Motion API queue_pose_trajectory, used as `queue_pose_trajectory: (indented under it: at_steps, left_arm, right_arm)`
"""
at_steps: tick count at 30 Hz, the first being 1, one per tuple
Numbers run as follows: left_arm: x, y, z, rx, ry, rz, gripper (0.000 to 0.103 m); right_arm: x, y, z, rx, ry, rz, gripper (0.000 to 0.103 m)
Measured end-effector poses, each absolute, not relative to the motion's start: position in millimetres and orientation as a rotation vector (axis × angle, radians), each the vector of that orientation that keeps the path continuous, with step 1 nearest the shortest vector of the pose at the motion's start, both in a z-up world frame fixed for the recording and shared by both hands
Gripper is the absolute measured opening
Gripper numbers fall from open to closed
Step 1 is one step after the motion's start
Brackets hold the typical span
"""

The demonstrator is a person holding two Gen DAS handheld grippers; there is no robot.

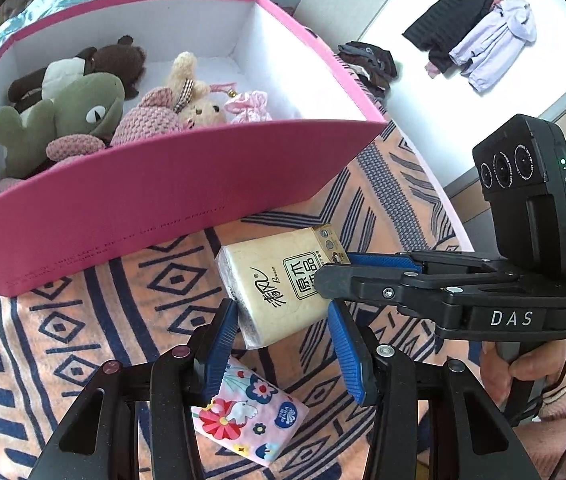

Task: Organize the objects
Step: 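Lower the right gripper onto the beige printed tissue box and close it, then lift the beige tissue box with the right gripper and carry it over the pink box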

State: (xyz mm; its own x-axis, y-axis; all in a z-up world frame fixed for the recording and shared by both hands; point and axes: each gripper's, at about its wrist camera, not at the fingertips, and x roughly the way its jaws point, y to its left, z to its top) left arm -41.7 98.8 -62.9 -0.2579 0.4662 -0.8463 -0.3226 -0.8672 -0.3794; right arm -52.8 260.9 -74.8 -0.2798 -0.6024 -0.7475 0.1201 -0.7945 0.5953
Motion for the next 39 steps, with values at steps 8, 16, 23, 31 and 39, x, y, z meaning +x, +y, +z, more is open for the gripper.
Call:
queue_pose_trajectory:
  at_steps: [8, 16, 23, 31, 39]
  left_arm:
    - [-36.1, 99.9, -49.7, -1.468, -0.144, 2.168, 0.047]
    - [-29.3, 96.6, -25.7, -1.394, -0.121, 2.202, 0.047]
    - [-29.6, 99.6, -6.0, -1.334, -0.104, 2.241, 0.047]
    - [-31.0, 97.6, 8.5, -1.296, -0.103, 2.268, 0.047]
    - [-31.6, 96.3, 18.1, -1.265, -0.107, 2.291, 0.047]
  right_arm:
    - [-47.4, 266.4, -62.4, 1.486, -0.597, -2.131, 0.038]
    - [-41.5, 269.5, -39.1, 1.429, -0.585, -2.156, 0.038]
    - [-40.5, 270.2, -19.2, 1.369, -0.573, -2.184, 0.038]
    - [-43.2, 253.3, -7.4, 1.318, -0.538, -2.211, 0.038]
    - [-47.3, 251.5, 5.9, 1.276, -0.516, -2.227, 0.038]
